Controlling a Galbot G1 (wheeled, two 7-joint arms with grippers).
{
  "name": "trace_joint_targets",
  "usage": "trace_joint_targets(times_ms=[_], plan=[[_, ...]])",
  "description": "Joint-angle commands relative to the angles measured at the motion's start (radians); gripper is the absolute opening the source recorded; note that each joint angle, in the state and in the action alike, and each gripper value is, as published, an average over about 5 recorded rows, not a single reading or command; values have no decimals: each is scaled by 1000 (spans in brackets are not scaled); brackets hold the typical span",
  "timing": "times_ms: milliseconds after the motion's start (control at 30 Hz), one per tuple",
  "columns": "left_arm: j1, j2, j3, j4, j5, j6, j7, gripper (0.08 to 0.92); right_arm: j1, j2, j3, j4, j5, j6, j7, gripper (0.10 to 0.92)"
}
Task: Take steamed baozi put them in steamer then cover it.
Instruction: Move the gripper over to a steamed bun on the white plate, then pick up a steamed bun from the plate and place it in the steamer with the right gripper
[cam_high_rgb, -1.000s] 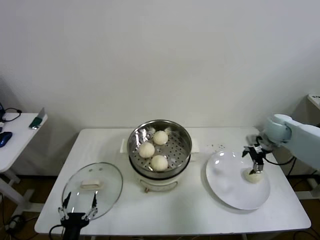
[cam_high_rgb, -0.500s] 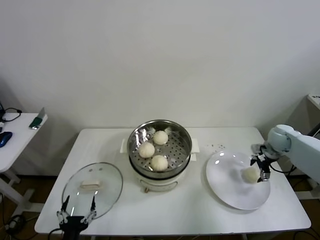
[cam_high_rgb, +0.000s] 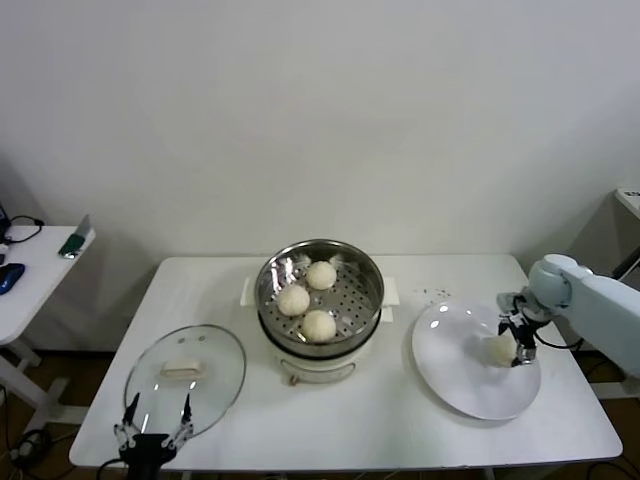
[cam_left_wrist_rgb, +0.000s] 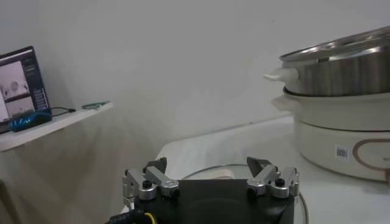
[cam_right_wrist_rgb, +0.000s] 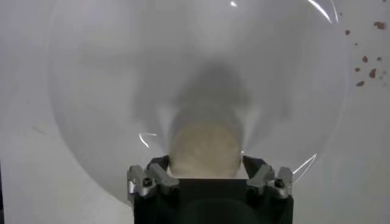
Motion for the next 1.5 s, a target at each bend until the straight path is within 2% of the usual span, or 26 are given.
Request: trace_joint_targets(times_ms=[33, 200, 433, 700, 933, 1200, 1500], plan=[[4, -1, 1, 0, -1, -4, 1, 823, -11, 2, 13, -3, -10, 3, -6, 731], [7, -2, 4, -5, -1, -5, 1, 823, 39, -15, -8, 27, 36, -18, -5, 706], [6, 0, 16, -20, -2, -3, 5, 823, 372, 12, -250, 90, 295, -107, 15, 701], [7, 5, 41, -27, 3, -14, 8, 823, 795, 206, -561, 115, 688, -200, 60, 704], [15, 19, 48, -31, -15, -24, 16, 823, 948, 405, -692, 115, 975, -258, 107, 704], [13, 35, 65, -31, -40, -24, 19, 823, 946, 558, -753, 156, 1069, -307, 156, 704], [11, 50, 63, -23, -58, -27, 21, 823, 831, 639, -783, 179, 1066, -340, 226, 704]])
